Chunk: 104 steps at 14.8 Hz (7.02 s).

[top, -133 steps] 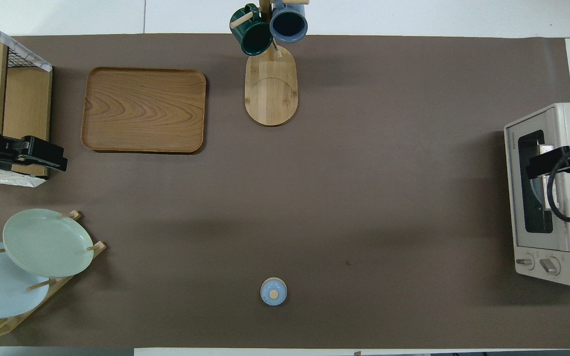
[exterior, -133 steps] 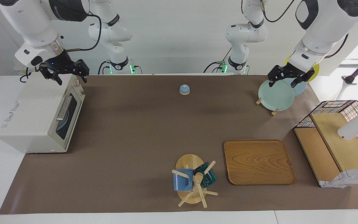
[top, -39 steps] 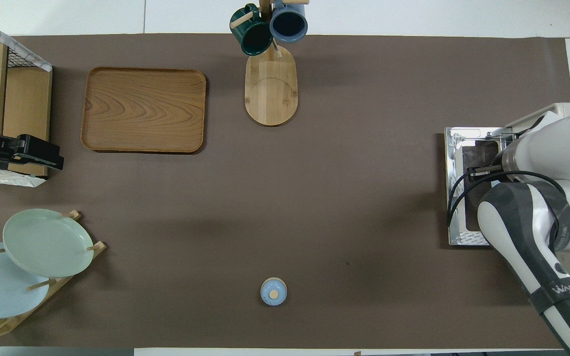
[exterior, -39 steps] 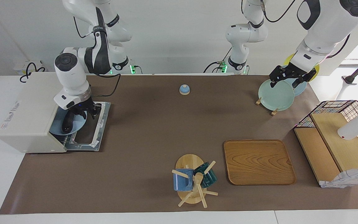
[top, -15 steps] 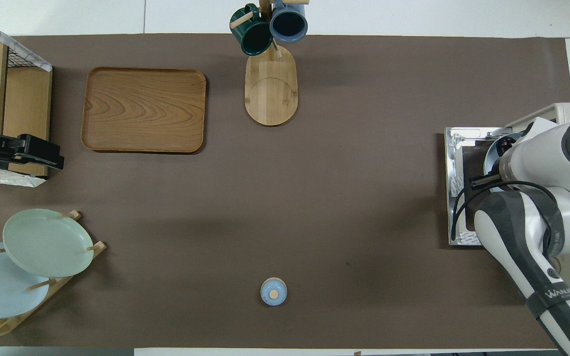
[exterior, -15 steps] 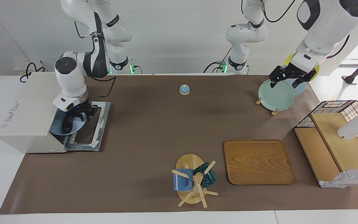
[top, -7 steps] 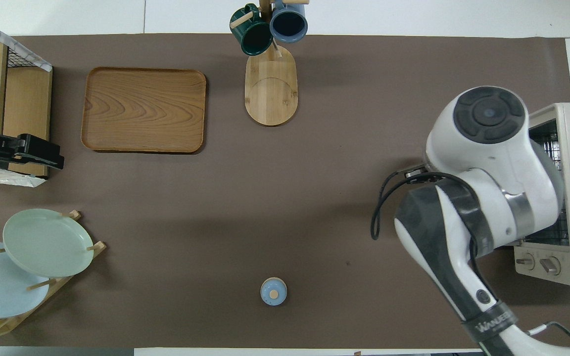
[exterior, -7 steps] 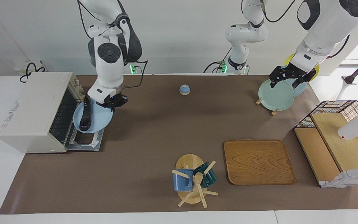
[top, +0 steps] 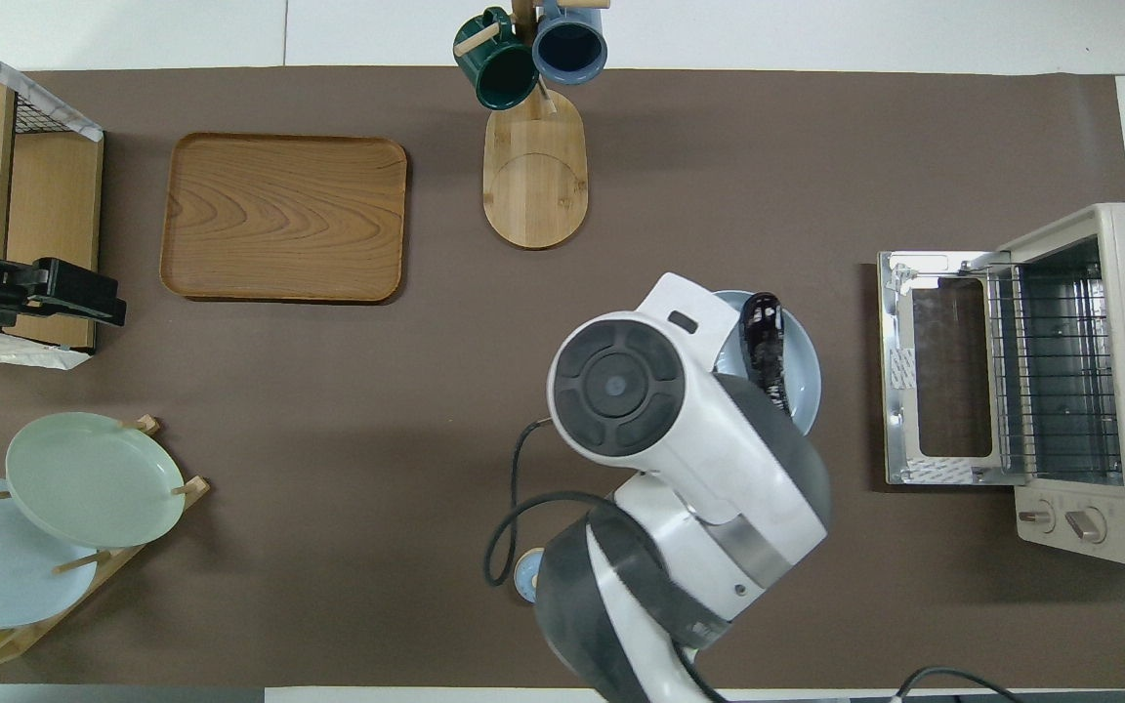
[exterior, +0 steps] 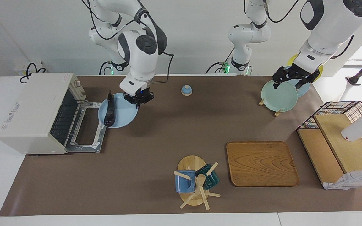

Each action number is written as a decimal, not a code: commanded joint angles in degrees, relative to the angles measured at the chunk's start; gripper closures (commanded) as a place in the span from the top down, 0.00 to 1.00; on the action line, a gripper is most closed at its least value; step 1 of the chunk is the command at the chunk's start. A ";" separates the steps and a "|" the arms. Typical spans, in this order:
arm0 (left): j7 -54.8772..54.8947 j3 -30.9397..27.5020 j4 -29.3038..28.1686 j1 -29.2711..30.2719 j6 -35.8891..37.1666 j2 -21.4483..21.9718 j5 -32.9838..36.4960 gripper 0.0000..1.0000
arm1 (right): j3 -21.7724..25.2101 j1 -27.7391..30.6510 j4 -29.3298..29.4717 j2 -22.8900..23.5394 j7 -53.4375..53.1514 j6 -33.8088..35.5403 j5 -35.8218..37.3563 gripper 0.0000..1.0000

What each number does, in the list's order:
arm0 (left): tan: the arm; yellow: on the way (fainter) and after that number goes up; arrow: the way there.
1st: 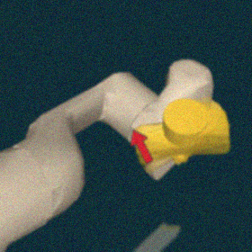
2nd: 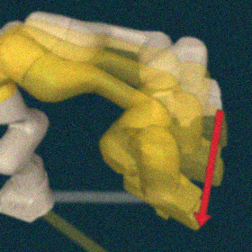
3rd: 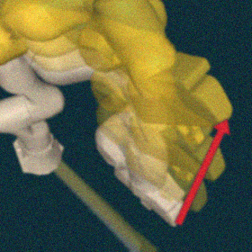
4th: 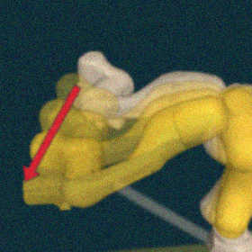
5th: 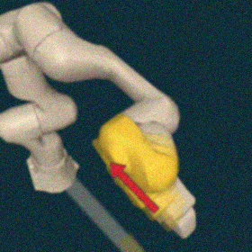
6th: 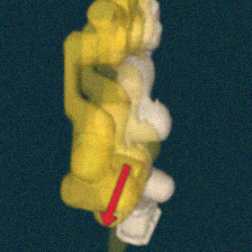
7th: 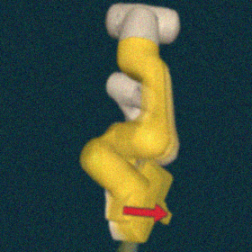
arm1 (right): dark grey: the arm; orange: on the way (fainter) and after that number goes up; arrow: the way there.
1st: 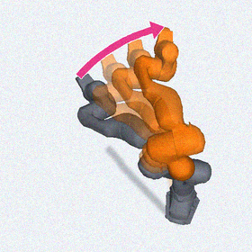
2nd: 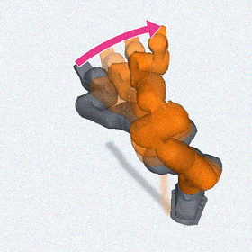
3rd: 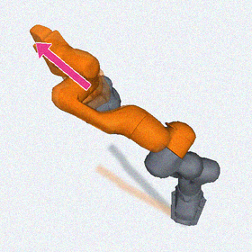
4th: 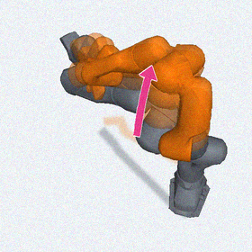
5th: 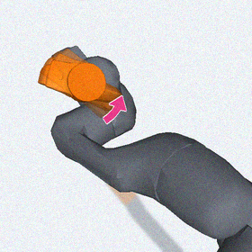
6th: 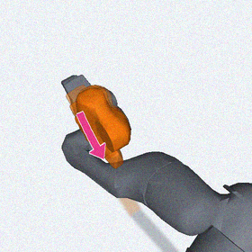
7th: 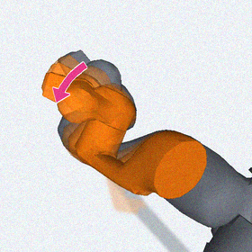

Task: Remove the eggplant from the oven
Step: 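Pull the plate with the eggplant out of the oven, right gripper, then lower the plate onto the table center and release the right gripper, then reach the left gripper to the eggplant while the right gripper withdraws, then grasp the purple eggplant and lift it off the plate, left gripper, then lower the eggplant onto the wooden tray while the right gripper retracts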

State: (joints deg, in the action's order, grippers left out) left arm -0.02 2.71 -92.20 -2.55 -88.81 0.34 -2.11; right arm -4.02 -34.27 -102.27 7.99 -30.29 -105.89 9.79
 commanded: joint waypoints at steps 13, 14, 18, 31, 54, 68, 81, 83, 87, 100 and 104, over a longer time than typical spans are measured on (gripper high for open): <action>-0.07 0.37 -2.36 2.72 -3.21 1.33 0.88 1.00 | -0.02 -9.84 6.74 19.87 -24.46 -23.38 -1.97 0.00; -0.07 0.37 -2.54 2.72 -3.48 1.42 0.88 1.00 | -0.02 -9.93 5.60 19.70 -24.46 -24.18 -1.97 0.00; -0.07 0.37 -3.24 2.72 -3.65 1.77 0.88 1.00 | -0.11 -9.06 3.92 19.78 -23.77 -30.16 -4.87 0.14; -3.29 0.89 -6.13 -1.65 -7.59 1.24 -1.57 1.00 | 0.60 10.86 6.57 5.55 2.22 10.42 -1.10 0.00; -22.57 0.81 -25.83 -37.09 -51.38 -16.60 -3.69 1.00 | 0.60 29.52 -23.76 0.09 13.84 -20.58 6.73 0.00; -21.78 0.89 -9.52 -21.74 -26.98 -12.11 -4.48 0.00 | 0.60 32.16 -21.23 0.80 18.86 -17.89 10.05 0.00; -7.72 0.54 5.01 0.88 -26.76 -26.52 0.96 0.00 | 0.77 37.43 -13.92 -4.30 29.84 -2.66 10.51 0.00; -7.89 0.54 4.93 0.27 -30.79 -28.72 0.80 0.00 | 0.77 39.10 -13.92 -5.09 31.51 -1.34 10.51 0.00; -7.98 0.45 5.71 -0.79 -34.23 -33.20 1.06 0.00 | 0.77 40.51 -13.22 -8.07 34.24 2.52 10.51 0.00; -7.36 0.45 5.10 -1.41 -36.88 -32.08 3.17 1.00 | 0.42 42.54 -3.90 -14.14 40.67 14.92 -6.09 1.00; -8.24 0.45 4.23 -0.70 -29.17 -25.15 2.82 1.00 | 0.07 42.01 -2.50 -14.06 40.31 15.10 -8.29 1.00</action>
State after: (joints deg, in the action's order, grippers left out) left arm -7.84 3.24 -86.83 -3.45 -123.03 -30.08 -0.13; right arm -3.76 7.31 -106.32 -6.56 8.83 -91.73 4.14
